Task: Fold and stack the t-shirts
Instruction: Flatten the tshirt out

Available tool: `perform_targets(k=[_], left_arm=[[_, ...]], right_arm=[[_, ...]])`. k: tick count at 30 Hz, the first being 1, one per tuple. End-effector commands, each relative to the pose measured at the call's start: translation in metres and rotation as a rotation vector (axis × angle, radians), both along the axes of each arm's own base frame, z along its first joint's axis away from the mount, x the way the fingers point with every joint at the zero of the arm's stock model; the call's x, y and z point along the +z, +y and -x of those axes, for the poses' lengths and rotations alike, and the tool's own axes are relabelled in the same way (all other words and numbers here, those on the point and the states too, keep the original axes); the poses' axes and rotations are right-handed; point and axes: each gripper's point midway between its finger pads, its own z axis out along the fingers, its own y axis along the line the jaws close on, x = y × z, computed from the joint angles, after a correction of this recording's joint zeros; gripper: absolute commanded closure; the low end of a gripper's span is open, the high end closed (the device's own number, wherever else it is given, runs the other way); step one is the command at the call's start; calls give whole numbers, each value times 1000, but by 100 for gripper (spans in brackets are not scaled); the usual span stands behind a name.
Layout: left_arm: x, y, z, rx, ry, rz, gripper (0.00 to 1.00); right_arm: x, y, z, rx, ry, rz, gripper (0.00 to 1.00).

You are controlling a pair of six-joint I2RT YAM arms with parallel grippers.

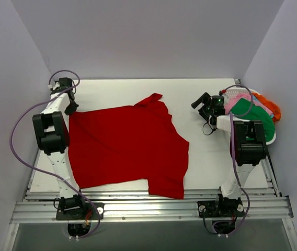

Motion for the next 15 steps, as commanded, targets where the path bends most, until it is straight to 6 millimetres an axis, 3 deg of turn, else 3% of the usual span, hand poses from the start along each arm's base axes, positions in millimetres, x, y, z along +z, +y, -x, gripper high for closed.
perform_targets(k=[1, 2, 3, 5, 8, 9, 11, 13, 14, 15], left_arm=[[26, -8, -21, -27, -121, 29, 98], [26, -16, -28, -82, -141, 60, 98], [10, -27, -27, -119, -86, 114, 98], [7, -29, -24, -99, -14, 93, 98], [10, -40, -26, -123, -41, 43, 98], [16, -44, -32, -135, -85, 60, 98], [9, -49, -31, -147, -77, 90, 98], [7, -54, -31, -157, -70, 100, 98], [6, -56, -30, -161, -67, 106, 98], [7, -57, -32, -165, -80, 106, 98]], right_arm=[[-6, -3, -2, -14, 17, -26, 6], [-7, -1, -3, -10, 14, -27, 6], [-7, 3, -5, -3, 13, -31, 6], [-3, 31, -15, 66, -14, -50, 6], [-6, 73, -28, 163, -21, -78, 7], [9, 82, -44, 178, -63, -82, 7], [8, 103, -56, 209, -71, -91, 7], [26, 121, -76, 240, -133, -106, 7], [16, 133, -80, 257, -122, -117, 7], [29, 142, -93, 275, -160, -134, 7]])
